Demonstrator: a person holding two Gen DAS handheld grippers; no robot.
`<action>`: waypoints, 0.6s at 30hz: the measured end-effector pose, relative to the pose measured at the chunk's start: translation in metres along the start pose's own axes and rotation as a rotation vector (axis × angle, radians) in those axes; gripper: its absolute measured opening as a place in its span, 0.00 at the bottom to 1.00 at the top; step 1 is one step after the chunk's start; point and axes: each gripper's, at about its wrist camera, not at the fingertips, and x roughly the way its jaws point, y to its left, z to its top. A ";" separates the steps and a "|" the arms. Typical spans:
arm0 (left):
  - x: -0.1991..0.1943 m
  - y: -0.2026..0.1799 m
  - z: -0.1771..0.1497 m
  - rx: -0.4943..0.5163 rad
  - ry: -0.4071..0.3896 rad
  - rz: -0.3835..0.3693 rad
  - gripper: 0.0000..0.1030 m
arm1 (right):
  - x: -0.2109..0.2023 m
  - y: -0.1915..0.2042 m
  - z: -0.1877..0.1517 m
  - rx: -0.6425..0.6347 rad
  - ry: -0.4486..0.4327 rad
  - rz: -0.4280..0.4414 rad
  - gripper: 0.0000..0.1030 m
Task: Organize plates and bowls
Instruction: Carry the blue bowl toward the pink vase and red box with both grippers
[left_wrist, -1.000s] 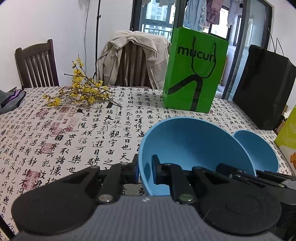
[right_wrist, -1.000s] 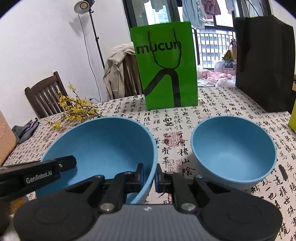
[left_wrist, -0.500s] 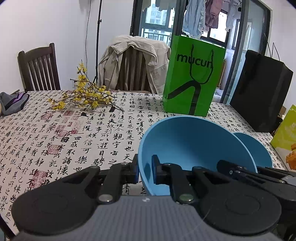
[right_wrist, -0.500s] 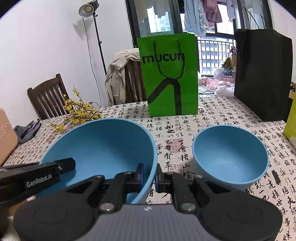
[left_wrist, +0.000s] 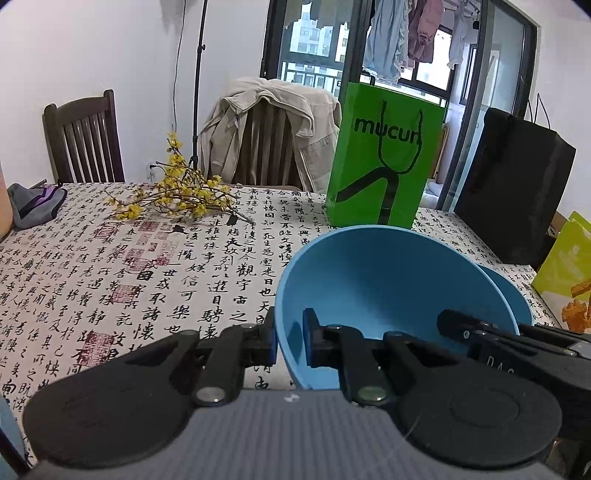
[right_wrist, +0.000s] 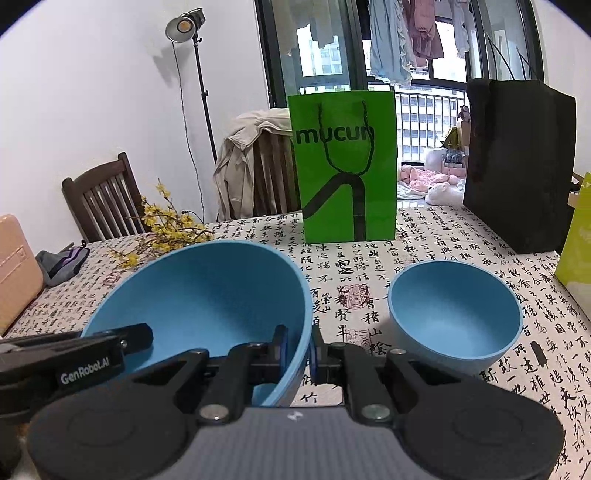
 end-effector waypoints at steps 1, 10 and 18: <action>-0.002 0.001 0.000 -0.001 -0.002 0.000 0.12 | -0.001 0.002 -0.001 0.001 0.000 0.001 0.11; -0.020 0.012 -0.005 -0.006 -0.014 -0.007 0.12 | -0.014 0.013 -0.007 0.002 -0.009 -0.002 0.11; -0.034 0.022 -0.011 -0.002 -0.028 -0.005 0.12 | -0.024 0.025 -0.011 -0.005 -0.015 -0.005 0.11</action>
